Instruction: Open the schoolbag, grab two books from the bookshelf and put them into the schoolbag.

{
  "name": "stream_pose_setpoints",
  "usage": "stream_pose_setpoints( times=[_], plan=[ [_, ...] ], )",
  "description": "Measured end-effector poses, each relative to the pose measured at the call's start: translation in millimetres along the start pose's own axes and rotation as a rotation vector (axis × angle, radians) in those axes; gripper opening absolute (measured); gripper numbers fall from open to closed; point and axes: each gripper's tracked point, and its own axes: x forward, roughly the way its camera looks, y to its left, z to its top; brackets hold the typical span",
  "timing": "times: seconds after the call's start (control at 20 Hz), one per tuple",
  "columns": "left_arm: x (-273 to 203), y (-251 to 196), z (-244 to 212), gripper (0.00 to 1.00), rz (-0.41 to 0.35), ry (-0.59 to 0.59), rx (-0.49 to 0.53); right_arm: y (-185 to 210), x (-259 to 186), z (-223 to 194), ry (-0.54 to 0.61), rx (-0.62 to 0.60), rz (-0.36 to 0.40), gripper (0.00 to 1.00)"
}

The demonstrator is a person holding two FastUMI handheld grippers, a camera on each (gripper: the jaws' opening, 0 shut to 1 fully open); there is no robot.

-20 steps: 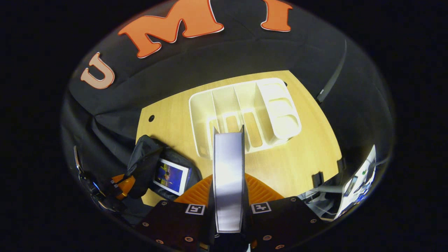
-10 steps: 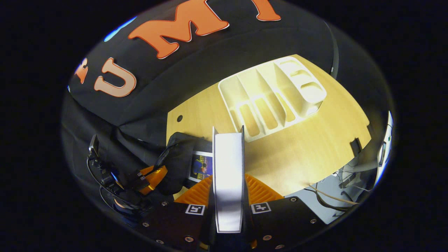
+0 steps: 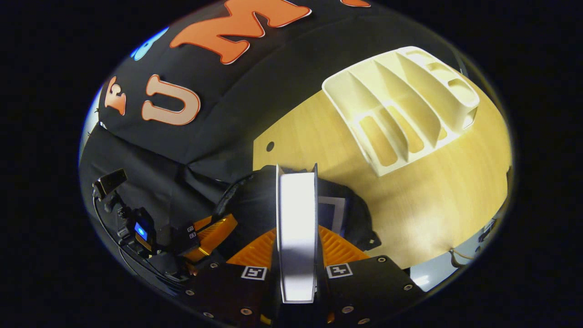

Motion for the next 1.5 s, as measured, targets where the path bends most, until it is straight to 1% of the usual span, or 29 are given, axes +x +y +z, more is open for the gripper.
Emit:
stream_pose_setpoints(
  times=[0.05,0.1,0.25,0.3,0.35,0.5,0.6,0.65,0.7,0.75,0.8,0.85,0.9,0.95,1.0,1.1,1.15,1.2,1.25,1.3,1.35,1.4,1.5],
  plan=[
    [0.9,0.0,2.2,0.02,0.005,-0.002,-0.007,-0.7,11.4,-3.7,0.010,0.015,0.015,0.33],
    [1.5,-2.0,4.3,0.09,0.008,-0.005,-0.008,-1.7,21.6,-8.5,0.018,0.014,0.030,0.33],
    [2.7,-7.4,7.5,0.10,0.011,-0.014,-0.017,-3.8,57.5,-14.0,0.026,0.036,0.076,0.33],
    [3.0,-8.3,9.0,0.02,0.009,-0.018,-0.027,-3.5,67.4,-17.3,0.026,0.067,0.099,0.33],
    [3.8,-10.0,10.9,0.02,0.009,-0.022,-0.037,-2.6,76.5,-19.1,0.032,0.100,0.117,0.33],
    [3.4,-17.8,14.4,0.02,0.003,-0.037,-0.062,3.6,90.9,-26.2,0.001,0.114,0.165,0.33],
    [2.1,-22.1,9.2,0.02,0.010,-0.011,-0.050,4.9,105.2,-31.9,-0.004,0.098,0.171,0.33],
    [1.7,-24.0,12.3,0.02,0.017,-0.019,-0.032,5.2,112.8,-35.0,-0.002,0.087,0.180,0.33],
    [2.6,-28.0,12.5,0.02,0.014,-0.017,-0.024,5.9,121.5,-40.2,0.014,0.077,0.187,0.41],
    [2.8,-29.6,13.5,0.02,0.019,-0.018,-0.015,5.7,127.4,-43.7,0.033,0.076,0.192,0.33],
    [3.7,-27.5,12.5,0.02,0.026,-0.017,-0.015,5.3,128.8,-45.3,0.044,0.073,0.192,0.34],
    [1.3,-25.5,11.7,0.02,0.031,-0.023,-0.030,4.4,128.8,-42.8,0.044,0.069,0.179,0.35],
    [1.2,-22.0,10.7,0.02,0.031,-0.028,-0.045,2.1,129.5,-43.1,0.055,0.047,0.137,0.46],
    [0.1,-17.3,8.3,0.02,0.039,-0.028,-0.051,-7.4,128.3,-45.7,0.073,0.003,0.069,0.31],
    [-1.8,-14.2,5.0,0.02,0.048,-0.029,-0.051,-14.8,124.6,-47.7,0.081,-0.057,0.020,0.49],
    [0.5,-11.6,2.6,0.02,0.059,-0.038,-0.043,-24.5,121.4,-43.6,0.053,-0.173,-0.064,0.60],
    [3.4,-13.3,0.1,0.02,0.059,-0.038,-0.036,-30.7,118.5,-40.8,0.036,-0.232,-0.104,0.63],
    [4.1,-18.0,-0.9,0.02,0.055,-0.046,-0.027,-35.9,113.4,-35.0,0.005,-0.290,-0.148,0.82],
    [3.1,-21.8,-2.4,0.03,0.054,-0.047,-0.016,-38.6,108.5,-28.2,-0.028,-0.341,-0.187,0.67],
    [3.5,-26.4,-3.2,0.04,0.034,-0.064,-0.001,-38.1,104.4,-17.9,-0.065,-0.379,-0.218,0.70],
    [1.6,-35.0,-2.6,0.09,0.014,-0.086,0.015,-40.7,100.9,-7.6,-0.106,-0.404,-0.254,0.71],
    [2.7,-42.2,-3.8,0.25,-0.012,-0.098,0.026,-40.4,95.3,1.8,-0.146,-0.418,-0.284,0.76],
    [7.8,-55.3,-9.1,0.57,-0.065,-0.105,0.027,-38.8,81.7,16.8,-0.214,-0.414,-0.329,0.82]
  ],
)
